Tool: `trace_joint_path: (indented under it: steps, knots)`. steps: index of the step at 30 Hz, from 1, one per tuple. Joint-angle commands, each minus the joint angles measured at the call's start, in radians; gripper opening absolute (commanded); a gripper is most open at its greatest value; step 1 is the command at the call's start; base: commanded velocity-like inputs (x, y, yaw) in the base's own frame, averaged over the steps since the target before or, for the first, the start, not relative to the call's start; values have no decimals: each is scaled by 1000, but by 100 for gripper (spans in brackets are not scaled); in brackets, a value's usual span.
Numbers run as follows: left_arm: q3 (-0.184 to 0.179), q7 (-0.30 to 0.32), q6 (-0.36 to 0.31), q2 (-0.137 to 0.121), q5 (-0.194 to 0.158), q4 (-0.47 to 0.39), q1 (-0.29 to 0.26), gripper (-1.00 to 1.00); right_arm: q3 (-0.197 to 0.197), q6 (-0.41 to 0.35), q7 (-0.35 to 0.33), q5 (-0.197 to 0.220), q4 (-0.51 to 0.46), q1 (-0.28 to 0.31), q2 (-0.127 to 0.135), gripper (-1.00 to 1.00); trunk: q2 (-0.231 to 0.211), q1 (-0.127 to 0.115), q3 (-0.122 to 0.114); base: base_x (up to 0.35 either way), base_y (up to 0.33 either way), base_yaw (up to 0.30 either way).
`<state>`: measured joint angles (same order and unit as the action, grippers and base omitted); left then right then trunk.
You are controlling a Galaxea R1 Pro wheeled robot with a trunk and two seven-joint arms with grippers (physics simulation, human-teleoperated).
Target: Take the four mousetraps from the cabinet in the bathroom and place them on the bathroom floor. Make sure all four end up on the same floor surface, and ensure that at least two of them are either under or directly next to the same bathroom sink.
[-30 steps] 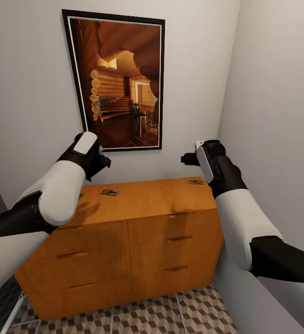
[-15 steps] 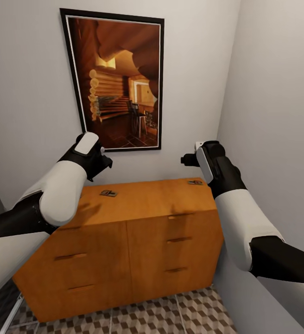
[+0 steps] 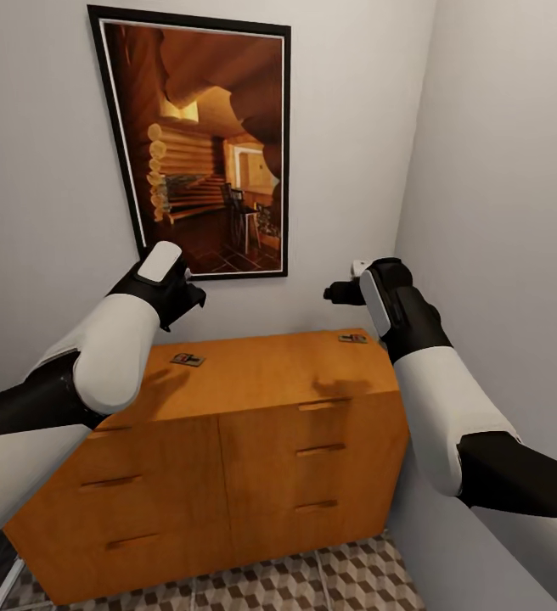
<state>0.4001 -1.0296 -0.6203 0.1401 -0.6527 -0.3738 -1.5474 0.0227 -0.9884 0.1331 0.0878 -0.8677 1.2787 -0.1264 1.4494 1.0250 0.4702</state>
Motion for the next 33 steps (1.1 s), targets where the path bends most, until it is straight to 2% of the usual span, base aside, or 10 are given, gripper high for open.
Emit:
trace_joint_path:
  steps: [1,6,10,11,13,15,17,24,33]
  knots:
    - [-1,-7,0,0,-6,-3,0,100,2,-4,3,9,-1,0,0,100,1,0,1,12,-10,0]
    - [-18,-12,30,0,-4,-4,0,100,3,-4,-12,8,-1,-11,1,100,1,0,1,6,-5,0]
    - [-53,-31,70,-1,-2,2,0,100,4,-3,-16,8,-3,-19,1,100,1,0,1,2,-2,0]
    - [-79,-49,96,-1,-2,4,0,100,4,-3,-18,7,-4,-24,1,100,1,0,1,0,0,0]
    - [-106,-70,123,-2,-2,6,0,100,4,-3,-18,7,-4,-27,1,100,1,0,1,0,0,0]
    - [-157,-117,178,-4,-2,6,0,100,5,-2,-19,7,-5,-32,1,100,1,0,1,0,0,0]
    - [-179,-150,211,-5,-2,6,0,100,5,-2,-19,7,-5,-33,1,100,1,0,1,0,0,0]
    - [-200,-208,276,-7,-3,7,0,100,5,-1,-20,7,-5,-35,1,100,1,0,1,0,0,0]
    - [-202,-215,292,-9,-5,13,0,100,5,-2,-23,7,-6,-39,1,100,1,0,1,0,0,0]
